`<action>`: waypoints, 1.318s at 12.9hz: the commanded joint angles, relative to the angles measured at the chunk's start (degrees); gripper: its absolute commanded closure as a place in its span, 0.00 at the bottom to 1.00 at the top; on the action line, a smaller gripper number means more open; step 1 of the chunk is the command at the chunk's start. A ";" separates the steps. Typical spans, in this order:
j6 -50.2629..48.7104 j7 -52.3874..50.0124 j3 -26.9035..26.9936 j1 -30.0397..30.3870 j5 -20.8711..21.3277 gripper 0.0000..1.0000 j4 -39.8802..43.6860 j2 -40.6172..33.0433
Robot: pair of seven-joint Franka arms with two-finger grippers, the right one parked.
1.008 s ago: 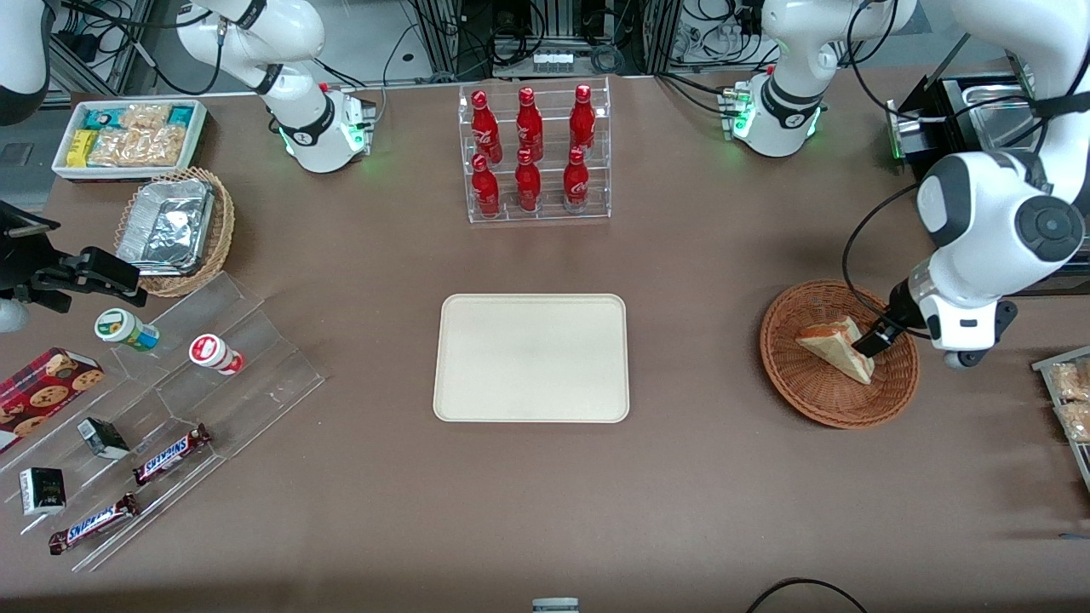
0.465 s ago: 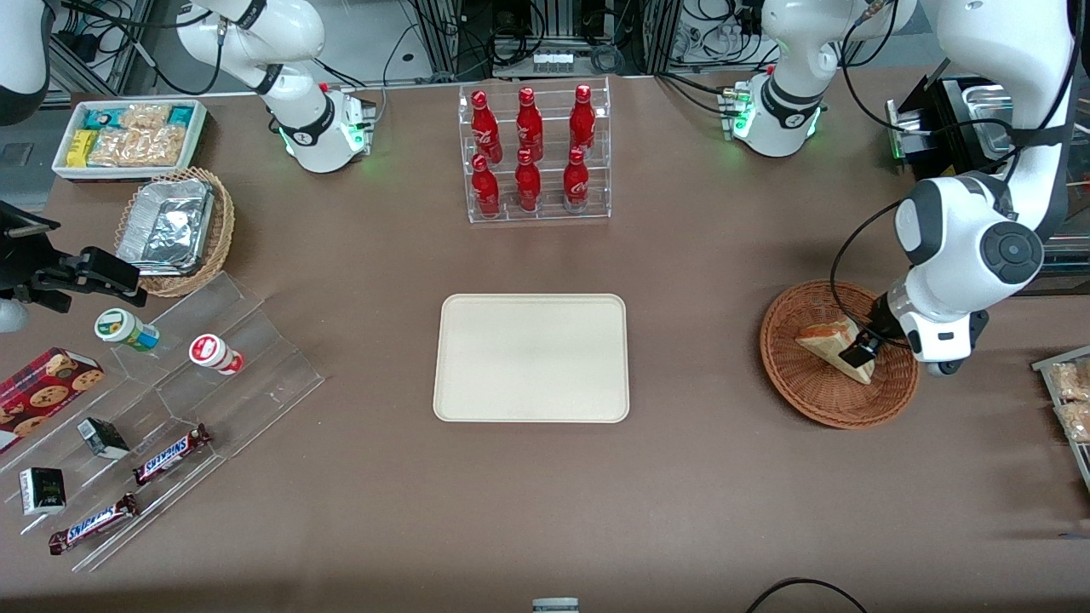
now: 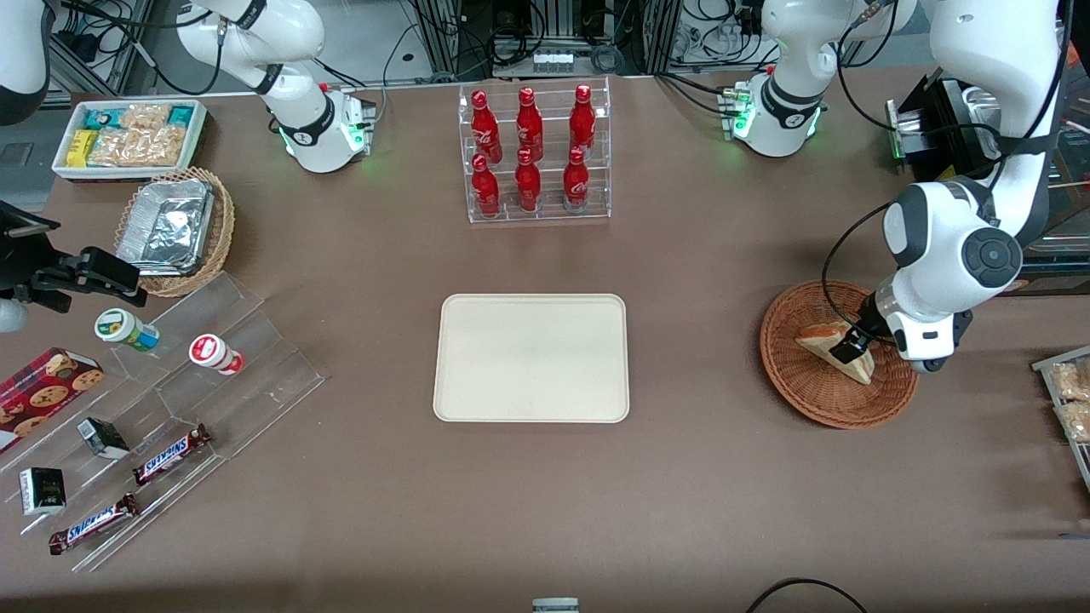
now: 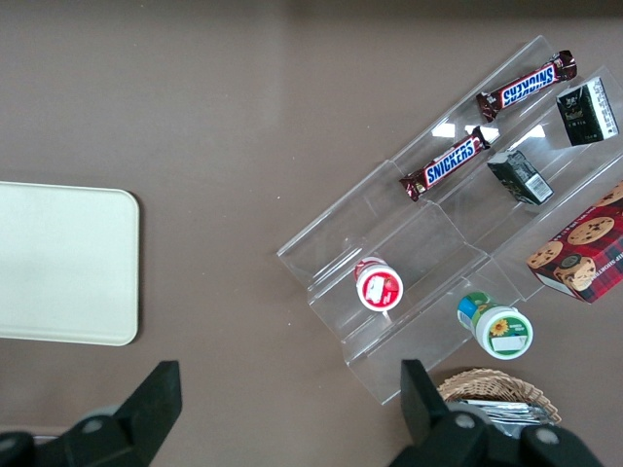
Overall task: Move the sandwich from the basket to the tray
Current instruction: 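Lower the open left gripper around the wrapped sandwich and close it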
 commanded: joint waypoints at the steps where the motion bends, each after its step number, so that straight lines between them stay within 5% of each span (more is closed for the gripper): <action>1: 2.14 -2.93 0.22 -0.35 0.99 0.00 -0.65 1.16; 4: 2.76 -3.90 0.22 -0.35 0.99 0.12 -0.57 1.95; 7: 2.76 -4.96 0.22 -0.43 0.99 0.64 -0.57 1.95; 9: 2.67 -4.87 0.22 -0.43 0.99 0.83 -0.39 1.95; 13: 0.92 -4.70 0.22 -0.52 1.07 0.84 0.83 0.73; 17: -14.86 -4.34 0.14 -2.80 3.70 0.83 10.39 -1.91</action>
